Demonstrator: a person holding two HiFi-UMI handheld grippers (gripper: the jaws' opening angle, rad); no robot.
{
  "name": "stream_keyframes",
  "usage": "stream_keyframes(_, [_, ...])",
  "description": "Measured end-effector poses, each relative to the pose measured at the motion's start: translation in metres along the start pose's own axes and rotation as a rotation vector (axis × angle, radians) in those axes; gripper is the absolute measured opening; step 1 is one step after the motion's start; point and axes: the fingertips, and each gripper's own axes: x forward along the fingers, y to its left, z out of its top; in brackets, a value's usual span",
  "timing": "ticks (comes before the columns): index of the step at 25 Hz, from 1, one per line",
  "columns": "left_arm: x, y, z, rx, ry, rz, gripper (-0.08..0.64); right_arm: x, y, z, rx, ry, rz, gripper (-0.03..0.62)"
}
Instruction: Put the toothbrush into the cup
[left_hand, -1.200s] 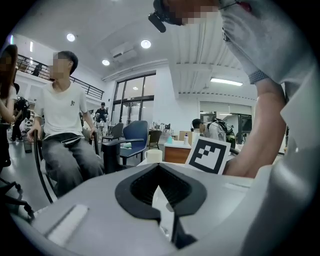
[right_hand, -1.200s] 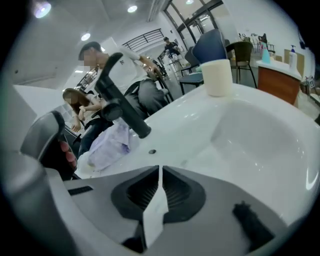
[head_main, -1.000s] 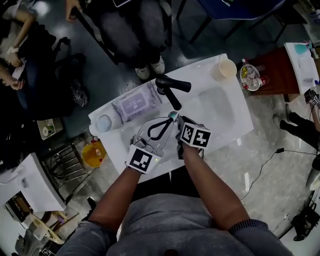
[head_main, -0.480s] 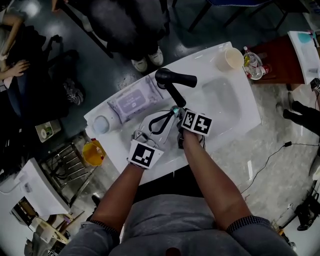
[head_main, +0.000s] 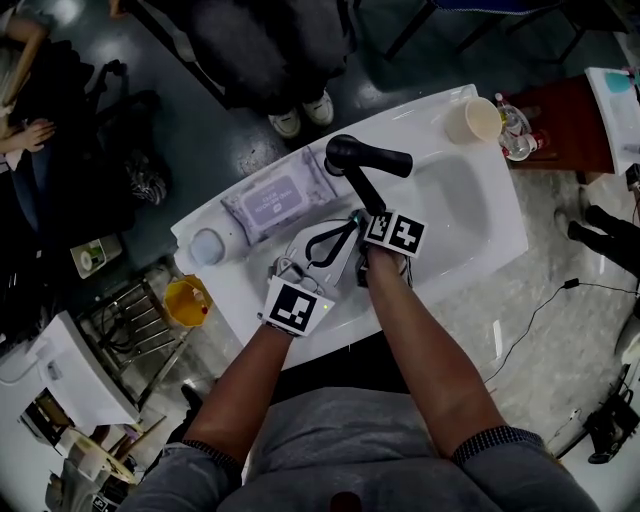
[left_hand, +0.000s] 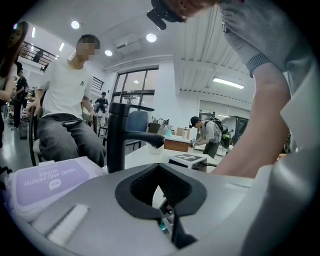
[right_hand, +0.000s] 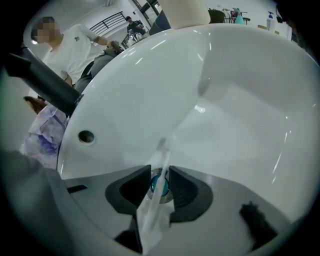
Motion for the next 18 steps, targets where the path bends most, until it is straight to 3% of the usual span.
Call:
stream_keyframes(6, [0.000, 0.003, -0.002, -0.014, -0.006, 0.008, 0.005, 0.006, -0.004, 0.001, 0.001, 0.004, -0.046, 0.113])
stream_keyframes(10, [-0.001, 0.005, -0.003, -0.024, -0.003, 0.015, 0.005, 0.005, -0.013, 0.001, 0.012, 0.003, -0.097, 0.047])
stream_keyframes(18, [-0.009, 0.009, 0.004, 0.000, 0.001, 0.019, 0.005, -0.004, -0.015, 0.006, 0.075, -0.035, -0.042, 0.040])
